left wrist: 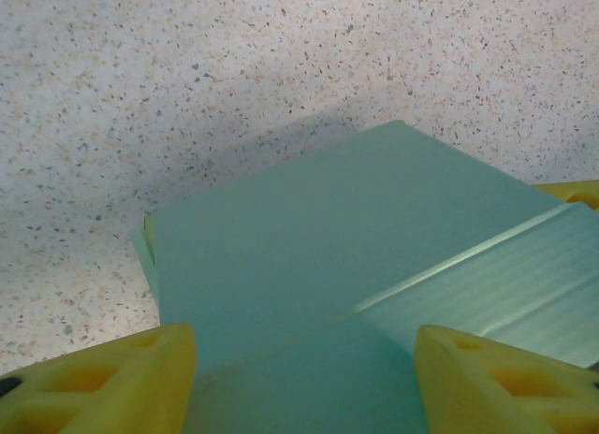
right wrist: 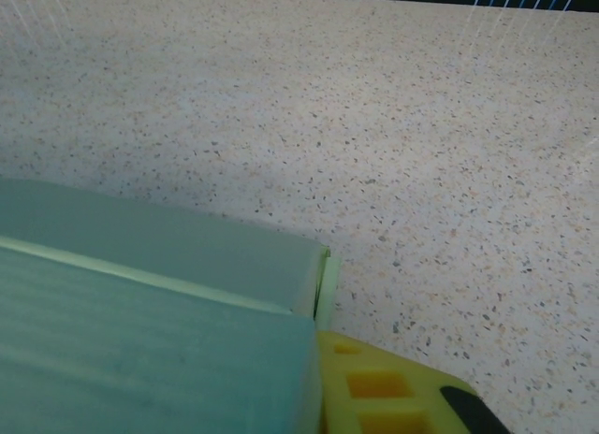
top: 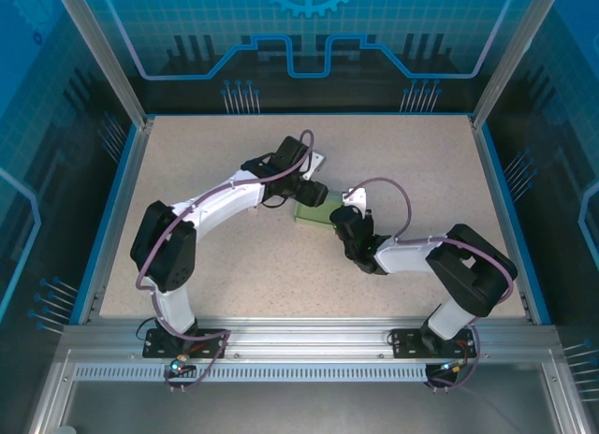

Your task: Fold the paper box

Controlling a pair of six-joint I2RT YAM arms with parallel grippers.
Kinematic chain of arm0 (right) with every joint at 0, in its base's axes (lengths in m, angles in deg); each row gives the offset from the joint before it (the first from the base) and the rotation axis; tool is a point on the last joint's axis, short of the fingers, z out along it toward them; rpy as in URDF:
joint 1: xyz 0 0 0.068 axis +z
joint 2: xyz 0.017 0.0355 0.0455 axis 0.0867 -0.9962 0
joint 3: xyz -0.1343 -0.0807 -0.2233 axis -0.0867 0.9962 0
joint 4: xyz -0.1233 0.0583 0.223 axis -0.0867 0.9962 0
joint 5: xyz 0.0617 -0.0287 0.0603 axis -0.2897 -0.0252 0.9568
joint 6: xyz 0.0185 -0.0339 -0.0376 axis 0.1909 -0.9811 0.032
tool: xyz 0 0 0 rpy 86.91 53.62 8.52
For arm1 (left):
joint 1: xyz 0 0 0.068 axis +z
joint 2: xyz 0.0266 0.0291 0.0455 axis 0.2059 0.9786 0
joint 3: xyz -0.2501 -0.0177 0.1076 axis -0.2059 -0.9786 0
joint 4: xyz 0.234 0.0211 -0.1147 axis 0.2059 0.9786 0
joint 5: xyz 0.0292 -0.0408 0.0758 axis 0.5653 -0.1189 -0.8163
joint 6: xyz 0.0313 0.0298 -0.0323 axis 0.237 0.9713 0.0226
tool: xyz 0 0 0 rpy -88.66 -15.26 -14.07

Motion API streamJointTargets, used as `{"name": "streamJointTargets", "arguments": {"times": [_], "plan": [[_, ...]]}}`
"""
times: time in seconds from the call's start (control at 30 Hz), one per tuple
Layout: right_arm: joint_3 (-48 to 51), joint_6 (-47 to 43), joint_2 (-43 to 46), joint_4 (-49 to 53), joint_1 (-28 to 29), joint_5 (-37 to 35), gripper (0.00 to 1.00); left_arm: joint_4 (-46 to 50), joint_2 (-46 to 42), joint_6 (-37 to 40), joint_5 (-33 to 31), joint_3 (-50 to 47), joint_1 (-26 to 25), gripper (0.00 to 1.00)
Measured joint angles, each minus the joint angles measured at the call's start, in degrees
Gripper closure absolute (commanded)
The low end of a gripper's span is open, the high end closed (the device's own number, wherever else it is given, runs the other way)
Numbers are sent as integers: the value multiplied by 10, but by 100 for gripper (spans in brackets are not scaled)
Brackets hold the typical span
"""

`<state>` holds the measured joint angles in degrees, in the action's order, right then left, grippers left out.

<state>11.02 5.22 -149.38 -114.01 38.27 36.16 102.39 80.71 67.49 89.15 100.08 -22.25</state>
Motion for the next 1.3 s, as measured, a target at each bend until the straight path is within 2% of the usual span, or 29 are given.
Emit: {"name": "streamJointTargets", "arguments": {"times": [0.43,0.7,0.8,0.87,1.07,1.17,1.3], "plan": [[34,-4,80,57,20,9,65,-28,15,-15,0,-18,-12,37],[61,-12,227,155,47,24,58,-45,17,-22,0,-34,-13,37],[59,-23,281,183,38,55,56,-61,17,-33,0,-49,-13,37],[50,-28,296,205,8,96,55,-76,17,-43,0,-62,-13,37],[-30,-28,233,256,-123,245,53,-109,17,-70,0,-91,-13,37],[-85,-28,163,277,-157,307,52,-123,17,-81,0,-96,-13,36],[-134,-27,79,289,-170,362,51,-133,16,-82,-1,-98,-13,35]]}}
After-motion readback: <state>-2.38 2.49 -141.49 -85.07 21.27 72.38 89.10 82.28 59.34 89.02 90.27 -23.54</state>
